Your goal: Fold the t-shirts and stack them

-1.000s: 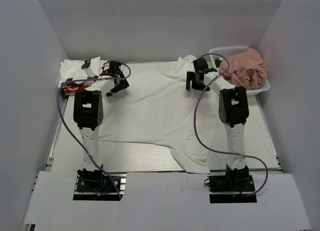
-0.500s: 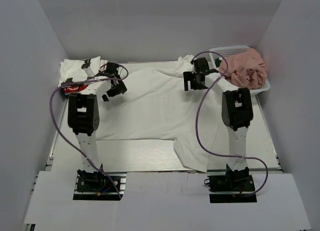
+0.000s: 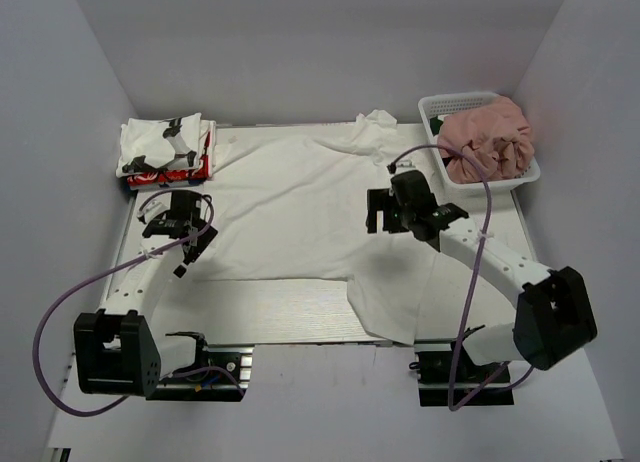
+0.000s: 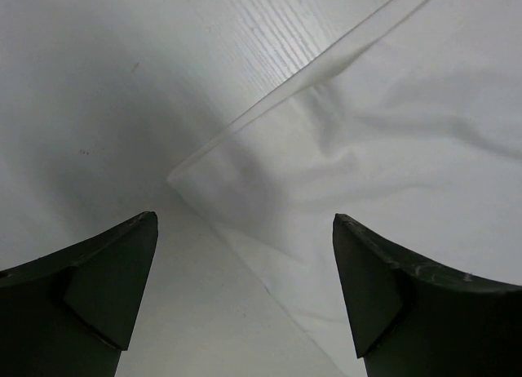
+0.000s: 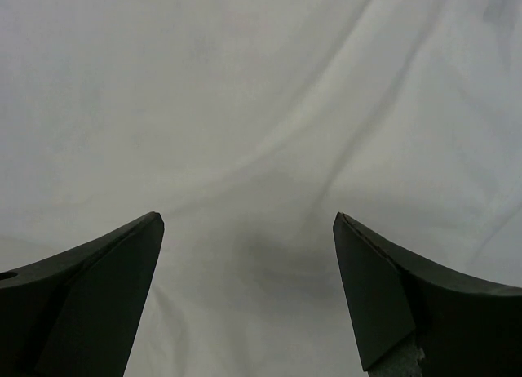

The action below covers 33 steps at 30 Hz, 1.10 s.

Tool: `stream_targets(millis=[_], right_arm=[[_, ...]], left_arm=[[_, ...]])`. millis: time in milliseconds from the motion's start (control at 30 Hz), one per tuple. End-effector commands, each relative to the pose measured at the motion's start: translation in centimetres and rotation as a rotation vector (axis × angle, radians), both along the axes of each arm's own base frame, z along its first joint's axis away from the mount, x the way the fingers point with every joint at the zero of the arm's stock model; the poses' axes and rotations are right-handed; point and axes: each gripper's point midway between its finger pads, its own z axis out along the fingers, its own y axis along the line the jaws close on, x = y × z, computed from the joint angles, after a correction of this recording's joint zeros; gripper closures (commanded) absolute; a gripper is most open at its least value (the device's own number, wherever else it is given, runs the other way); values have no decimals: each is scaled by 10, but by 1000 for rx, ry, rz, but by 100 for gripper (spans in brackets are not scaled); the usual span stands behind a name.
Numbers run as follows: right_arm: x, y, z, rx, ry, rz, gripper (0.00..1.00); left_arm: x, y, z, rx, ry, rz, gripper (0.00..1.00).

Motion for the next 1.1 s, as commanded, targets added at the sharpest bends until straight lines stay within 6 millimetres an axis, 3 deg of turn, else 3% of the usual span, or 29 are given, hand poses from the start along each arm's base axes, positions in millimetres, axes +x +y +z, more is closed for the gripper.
stream_targets(millis=[0,167,233,267,333,533,567,767,1067], right_arm=[[-34,-7,1,46,27,-62,10],[-75,-28,-19,11,88,-71,10],[-88,-32,-23,10,104,-57,10],[-99,-34,-34,10,145,-43,10],[-110,-40,-37,7,166,-46,10],[-156,-54,-62,-32,325,-72,10],[-160,-53,-63,-34,337,-69,10],[-194,-47,-74,-94,440,17,10],[-246,-28,-104,-179,537,227,10]], left_arm=[[1,3,-1,-23,-75,68,3],[-11,7,-40,-22,-14,74,9],[-9,12,-49,0,-2,93,15],[-9,14,-58,1,16,102,17],[-4,15,-66,-6,10,108,17],[-13,12,-87,-35,65,104,48],[-12,11,-87,-40,60,114,60],[-17,13,-84,-48,31,141,99],[-35,12,-87,-59,62,148,100]])
